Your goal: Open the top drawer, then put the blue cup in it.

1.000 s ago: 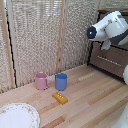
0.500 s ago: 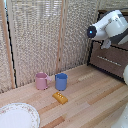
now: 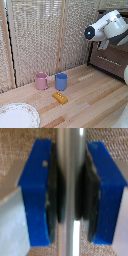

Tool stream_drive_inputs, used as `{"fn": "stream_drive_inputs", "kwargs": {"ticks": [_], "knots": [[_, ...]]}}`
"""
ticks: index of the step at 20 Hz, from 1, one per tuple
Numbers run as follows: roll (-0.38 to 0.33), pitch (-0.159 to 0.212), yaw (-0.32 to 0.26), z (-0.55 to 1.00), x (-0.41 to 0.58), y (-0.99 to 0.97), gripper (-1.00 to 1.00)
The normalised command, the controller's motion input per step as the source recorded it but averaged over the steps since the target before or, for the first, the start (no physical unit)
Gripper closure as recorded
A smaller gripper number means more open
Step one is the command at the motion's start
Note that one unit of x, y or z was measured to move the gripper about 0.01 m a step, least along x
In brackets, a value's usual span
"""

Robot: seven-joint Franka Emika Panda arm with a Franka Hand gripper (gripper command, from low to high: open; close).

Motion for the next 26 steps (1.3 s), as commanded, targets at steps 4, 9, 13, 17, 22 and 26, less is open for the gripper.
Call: {"fn": "stream_drive_inputs", "kwargs": {"ticks": [4, 9, 13, 17, 22, 26], "knots": [[0.000, -0.043, 0.056, -0.26, 0.371, 0.86, 1.00], [0.000, -0.044, 0.041, -0.17, 0.311, 0.88, 1.00], [0.000, 0.003, 0.032, 0.00, 0.205, 0.96, 1.00], [0.000, 0.003, 0.013, 0.00, 0.166, 0.99, 1.00], [-0.001, 0.002, 0.022, -0.03, 0.135, 0.43, -1.00], [-0.032, 0.036, 0.001, 0.10, 0.045, 0.05, -1.00]]}}
